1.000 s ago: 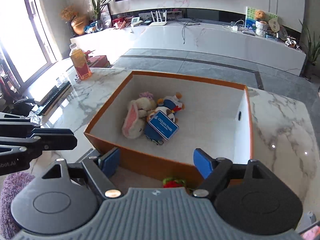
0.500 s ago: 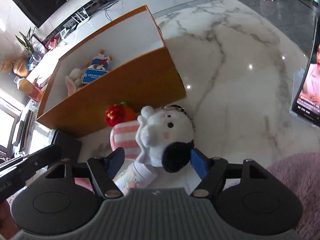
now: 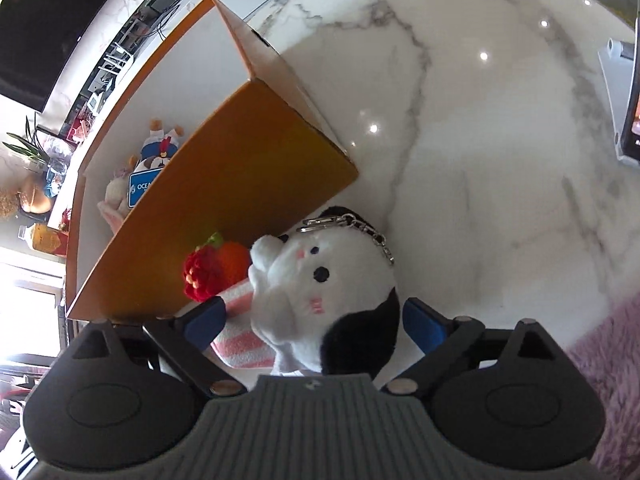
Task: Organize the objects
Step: 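Grasp the white dog plush with the right tool while the left tool grasps the knitted red toy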
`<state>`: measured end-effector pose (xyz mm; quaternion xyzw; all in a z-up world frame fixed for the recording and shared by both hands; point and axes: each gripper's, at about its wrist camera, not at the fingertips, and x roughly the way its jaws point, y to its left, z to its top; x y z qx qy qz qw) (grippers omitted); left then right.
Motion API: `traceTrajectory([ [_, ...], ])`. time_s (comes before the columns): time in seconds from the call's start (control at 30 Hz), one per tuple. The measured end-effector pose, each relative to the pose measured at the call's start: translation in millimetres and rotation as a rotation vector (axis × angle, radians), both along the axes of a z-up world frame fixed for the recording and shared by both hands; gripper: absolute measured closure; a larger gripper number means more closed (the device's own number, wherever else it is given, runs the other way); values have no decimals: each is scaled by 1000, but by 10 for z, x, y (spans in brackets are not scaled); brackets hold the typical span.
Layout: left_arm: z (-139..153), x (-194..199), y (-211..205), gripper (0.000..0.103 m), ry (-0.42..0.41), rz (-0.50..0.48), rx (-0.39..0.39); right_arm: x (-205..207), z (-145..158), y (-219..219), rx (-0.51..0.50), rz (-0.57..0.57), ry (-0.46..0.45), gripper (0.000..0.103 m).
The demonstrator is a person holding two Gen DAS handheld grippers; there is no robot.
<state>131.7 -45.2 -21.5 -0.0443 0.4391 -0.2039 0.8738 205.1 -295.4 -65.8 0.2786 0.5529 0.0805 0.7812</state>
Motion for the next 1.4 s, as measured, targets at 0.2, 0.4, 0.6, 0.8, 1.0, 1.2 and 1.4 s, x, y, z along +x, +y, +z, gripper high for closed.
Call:
traceTrajectory([
  [0.2, -61, 62, 10, 88, 19, 11, 9, 76, -198, 9, 64, -21, 53, 17],
  [0.4, -83, 106, 20, 87, 22, 7, 21, 29, -100, 55, 5, 20, 22, 29],
  [0.6, -96, 181, -1, 75, 28, -28, 30, -13, 162, 222, -202, 200, -70, 30],
  [0.8, -120, 288, -81, 46, 17, -48, 20, 1, 259, 366, -419, 415, -143, 29],
  [1.0, -242, 419, -279, 43, 29, -80, 45, -39, 188, 382, -472, 486, -174, 28],
  [1.2, -373, 542, -383, 43, 44, -61, 85, -67, 231, 352, -482, 457, -177, 19],
  [1.4, -445, 557, -448, 46, 20, -61, 146, -95, 249, 166, -396, 390, -157, 18],
])
